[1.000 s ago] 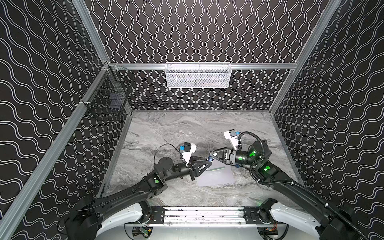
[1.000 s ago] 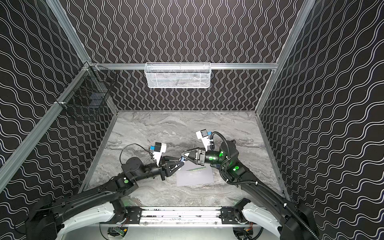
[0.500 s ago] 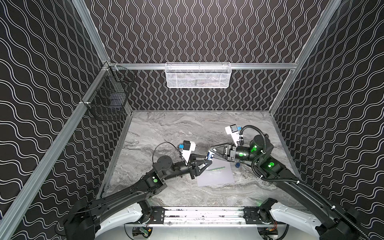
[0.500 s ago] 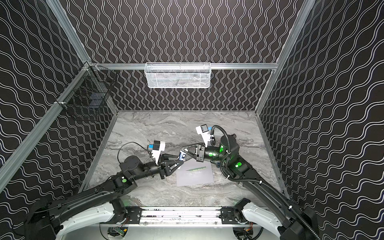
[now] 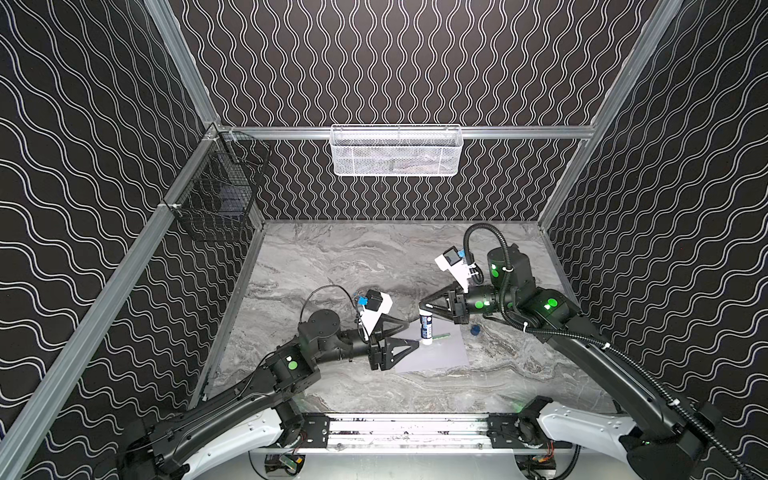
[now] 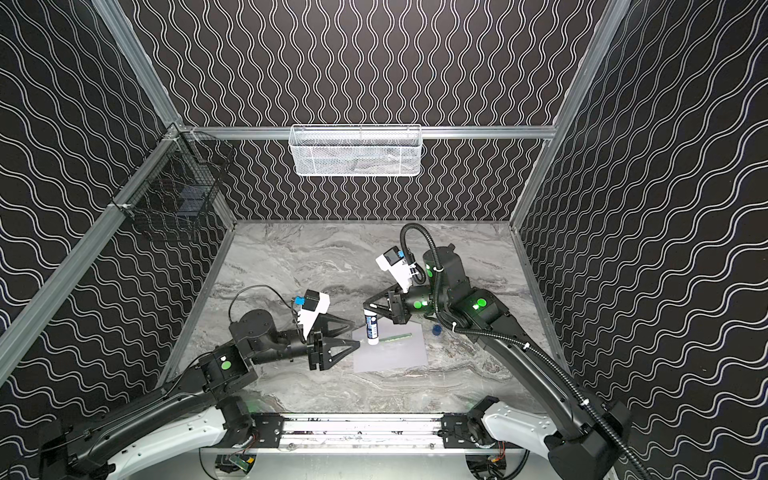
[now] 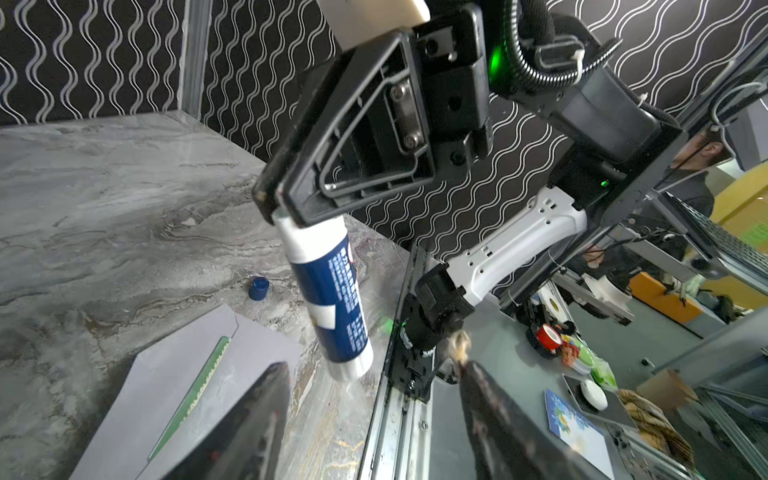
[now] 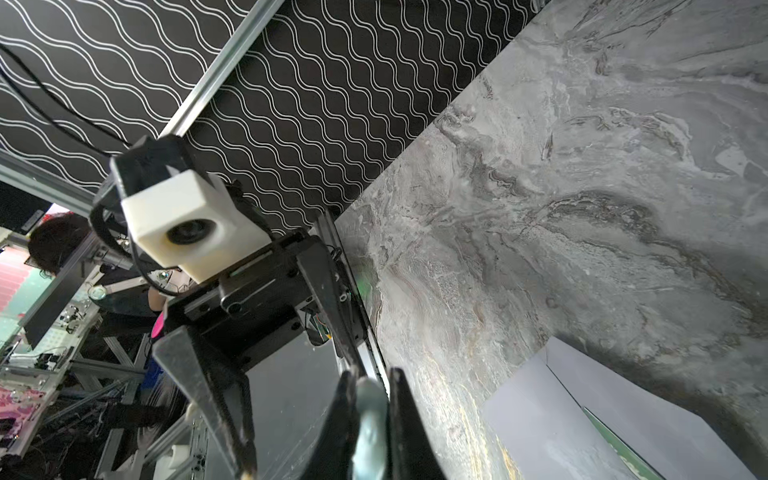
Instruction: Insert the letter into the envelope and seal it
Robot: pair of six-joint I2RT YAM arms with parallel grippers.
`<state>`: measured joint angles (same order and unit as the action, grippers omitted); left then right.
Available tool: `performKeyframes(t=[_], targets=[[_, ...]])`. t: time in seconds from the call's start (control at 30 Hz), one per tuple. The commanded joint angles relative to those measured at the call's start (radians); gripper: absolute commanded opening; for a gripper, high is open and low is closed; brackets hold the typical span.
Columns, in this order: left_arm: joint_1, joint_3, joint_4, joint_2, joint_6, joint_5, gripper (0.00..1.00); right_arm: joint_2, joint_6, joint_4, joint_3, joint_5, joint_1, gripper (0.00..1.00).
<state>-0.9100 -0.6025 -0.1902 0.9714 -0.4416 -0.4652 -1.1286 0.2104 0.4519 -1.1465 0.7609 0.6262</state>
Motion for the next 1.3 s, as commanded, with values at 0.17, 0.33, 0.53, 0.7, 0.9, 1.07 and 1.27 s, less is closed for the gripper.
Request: performKeyframes(t=[0.17,0.33,0.53,0.7,0.9,1.07,1.27], targets=[[0.0,-0.05,-0.068,0.09,-0.013,-0.119,0.65,-0.039,-0.109,0.083,-0.079,0.102,0.001,0.0],[0.0,-0.039,-0.069,0.089,-0.005,-0.062,0.61,-0.031,-0.078,0.047,-0.041,0.04,0.001,0.0],[0.003,0.138,-0.098,0.045,-0.053,0.17,0.6,0.021,0.125,0.067,0.199,-0.289,-0.115,0.13],[0.003,0.137,-0.059,0.109,-0.059,0.194,0.64,0.119,0.378,0.355,0.32,-0.458,-0.052,0.41],[0.003,0.148,-0.099,0.23,-0.09,0.135,0.62,0.109,0.687,0.457,0.493,-0.709,0.437,0.57],[0.003,0.171,-0.118,0.252,-0.115,0.109,0.62,-0.008,0.717,0.401,0.482,-0.804,0.733,0.71],[0.003,0.176,-0.076,0.198,-0.11,0.114,0.62,-0.119,0.631,0.299,0.453,-0.94,0.926,0.76]])
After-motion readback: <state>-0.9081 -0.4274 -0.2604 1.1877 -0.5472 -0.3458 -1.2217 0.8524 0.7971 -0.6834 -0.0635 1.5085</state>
